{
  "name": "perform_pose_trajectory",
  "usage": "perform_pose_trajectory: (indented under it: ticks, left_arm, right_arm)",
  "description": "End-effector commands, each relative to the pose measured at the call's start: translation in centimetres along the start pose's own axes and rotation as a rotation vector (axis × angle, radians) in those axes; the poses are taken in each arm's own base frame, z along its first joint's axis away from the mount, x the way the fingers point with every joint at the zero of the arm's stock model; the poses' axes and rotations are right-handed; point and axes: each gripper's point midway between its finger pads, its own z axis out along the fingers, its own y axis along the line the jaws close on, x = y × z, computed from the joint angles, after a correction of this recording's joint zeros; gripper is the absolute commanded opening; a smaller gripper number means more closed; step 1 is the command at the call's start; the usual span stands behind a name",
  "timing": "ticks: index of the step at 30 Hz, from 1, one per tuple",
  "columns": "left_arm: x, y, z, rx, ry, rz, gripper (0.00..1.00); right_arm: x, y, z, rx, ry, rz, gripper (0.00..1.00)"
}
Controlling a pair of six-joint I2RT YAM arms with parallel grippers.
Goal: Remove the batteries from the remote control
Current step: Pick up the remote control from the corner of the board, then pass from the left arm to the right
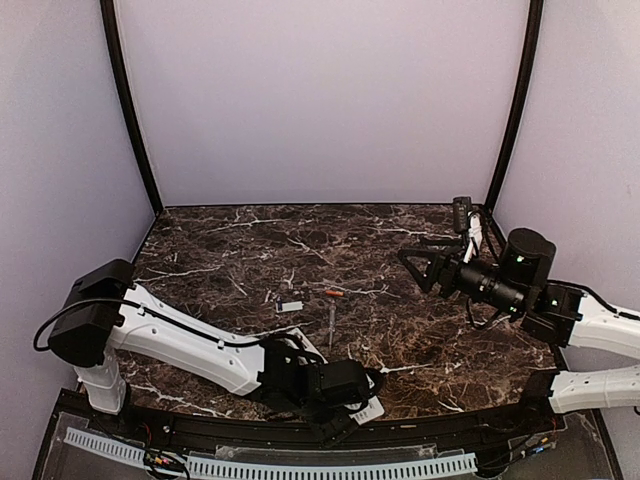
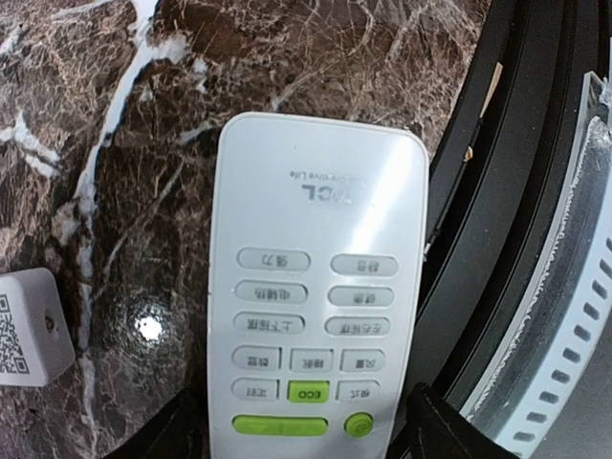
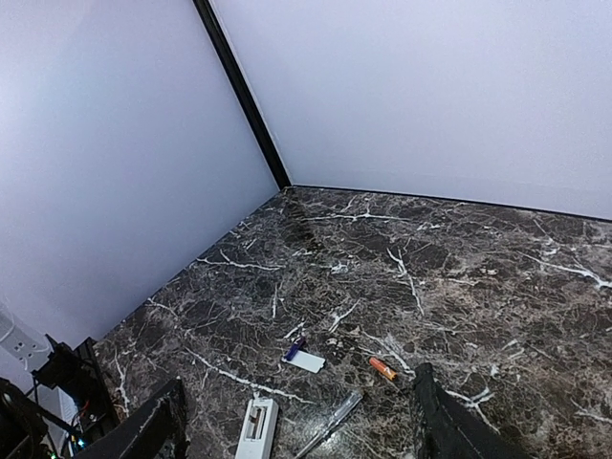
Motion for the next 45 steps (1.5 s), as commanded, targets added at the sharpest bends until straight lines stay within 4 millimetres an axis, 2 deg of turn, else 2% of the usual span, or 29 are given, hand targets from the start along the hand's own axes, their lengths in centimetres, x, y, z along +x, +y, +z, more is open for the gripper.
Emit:
perform_pose_trajectory:
  ticks: [1,5,15,20,21,28,29,30,33,37,38,41,45]
  left_arm:
    - [3.0,1.0,0.8,-0.107,0.108,0.009,0.70]
    - [3.2,1.4,0.9,-0.163,0.131,0.038,0.66]
    - [3.0,1.6,0.2,-0.164,0.107,0.027,0.37]
    - [0.5,2.3,-3.0,-0.152,-0.015,0.004,0.26]
    - [-0.6,2.8,-4.3,-0.137,-0.056,-0.018,0.26]
    - [-5.5,5.8,-10.2,0.083,-0.196,-0.075,0.23]
    - [-6.1,6.6,-11.1,0.140,-0.206,-0.097,0.23]
    - [-6.4,6.9,-11.7,0.169,-0.214,-0.085,0.22]
    - [-7.3,8.7,-13.8,0.310,-0.237,-0.110,0.21]
    - [-7.7,9.9,-16.5,0.507,-0.268,-0.098,0.21]
    - [-7.9,10.8,-16.9,0.524,-0.281,-0.103,0.21]
    - [-7.8,10.5,-18.1,0.645,-0.274,-0.096,0.20]
    - [-7.2,10.3,-18.3,0.705,-0.243,-0.073,0.19]
  right_arm:
    - [-0.1,-0.7,-0.1,0.031,-0.005,0.017,0.77]
    - [-0.2,-0.9,-0.2,0.041,-0.010,0.022,0.77]
    - [0.1,-1.5,0.0,0.085,0.038,0.048,0.77]
    - [0.9,-2.1,0.1,0.114,0.116,0.097,0.83]
    - [1.1,-2.2,0.1,0.115,0.134,0.110,0.83]
    - [2.0,-2.8,1.0,0.035,0.209,0.096,0.84]
    - [1.3,-2.5,1.3,-0.002,0.177,0.071,0.84]
    - [1.6,-2.1,1.5,-0.046,0.166,0.041,0.84]
    - [1.3,0.6,1.8,-0.243,0.090,-0.078,0.84]
    - [1.4,3.4,2.1,-0.436,0.061,-0.206,0.83]
    - [1.7,3.7,2.5,-0.459,0.080,-0.238,0.83]
    - [4.0,4.7,3.6,-0.498,0.188,-0.368,0.81]
    - [6.0,6.1,4.5,-0.511,0.251,-0.540,0.81]
